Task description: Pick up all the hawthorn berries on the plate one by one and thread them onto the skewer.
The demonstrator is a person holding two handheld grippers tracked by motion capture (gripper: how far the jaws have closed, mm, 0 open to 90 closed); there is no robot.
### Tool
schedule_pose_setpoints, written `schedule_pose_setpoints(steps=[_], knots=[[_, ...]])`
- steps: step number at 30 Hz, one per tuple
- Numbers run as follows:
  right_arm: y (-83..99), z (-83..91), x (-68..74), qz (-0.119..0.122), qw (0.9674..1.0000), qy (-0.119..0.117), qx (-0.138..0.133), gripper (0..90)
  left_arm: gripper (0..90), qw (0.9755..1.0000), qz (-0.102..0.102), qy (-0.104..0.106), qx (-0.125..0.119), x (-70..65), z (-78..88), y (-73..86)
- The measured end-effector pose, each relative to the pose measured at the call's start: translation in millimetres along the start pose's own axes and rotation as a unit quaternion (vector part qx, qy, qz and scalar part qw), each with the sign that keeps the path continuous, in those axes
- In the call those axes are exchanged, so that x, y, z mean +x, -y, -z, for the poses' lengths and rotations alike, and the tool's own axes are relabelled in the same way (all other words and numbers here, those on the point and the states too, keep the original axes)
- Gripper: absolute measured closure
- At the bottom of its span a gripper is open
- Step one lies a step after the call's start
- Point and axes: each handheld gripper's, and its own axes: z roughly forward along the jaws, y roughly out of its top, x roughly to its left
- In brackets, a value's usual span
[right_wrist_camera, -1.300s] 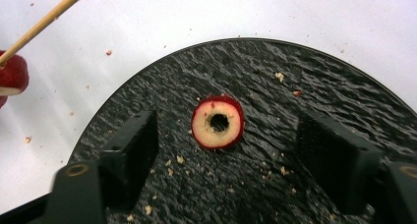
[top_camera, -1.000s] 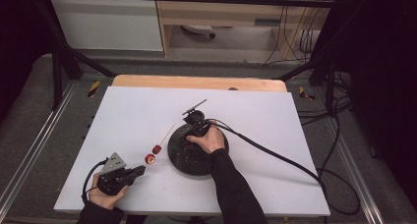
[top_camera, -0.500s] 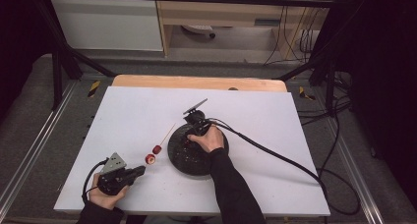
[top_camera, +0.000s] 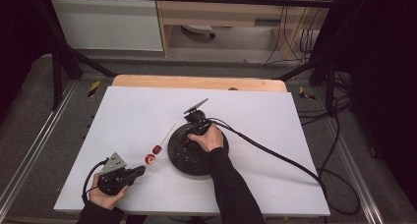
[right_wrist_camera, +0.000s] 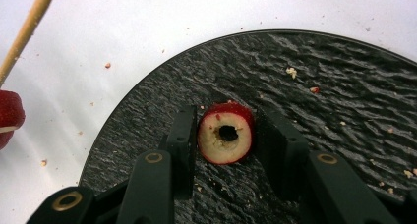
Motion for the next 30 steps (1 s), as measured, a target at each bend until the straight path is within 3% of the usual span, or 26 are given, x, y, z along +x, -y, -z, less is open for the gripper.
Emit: schedule_pose_setpoints(steps=[13, 30], knots=[[0.2, 3.7, 1.4, 0.001, 1.0, 0.003, -0.001, 62.6, 88.1, 1.0, -0.001, 0.0, 0.0, -0.2, 0.0, 0.0], [4.0, 37.2, 11.8, 0.01, 0.9994, 0.009, -0.031, 62.8, 88.1, 1.0, -0.002, -0.001, -0.002, -1.9, 0.1, -0.2]])
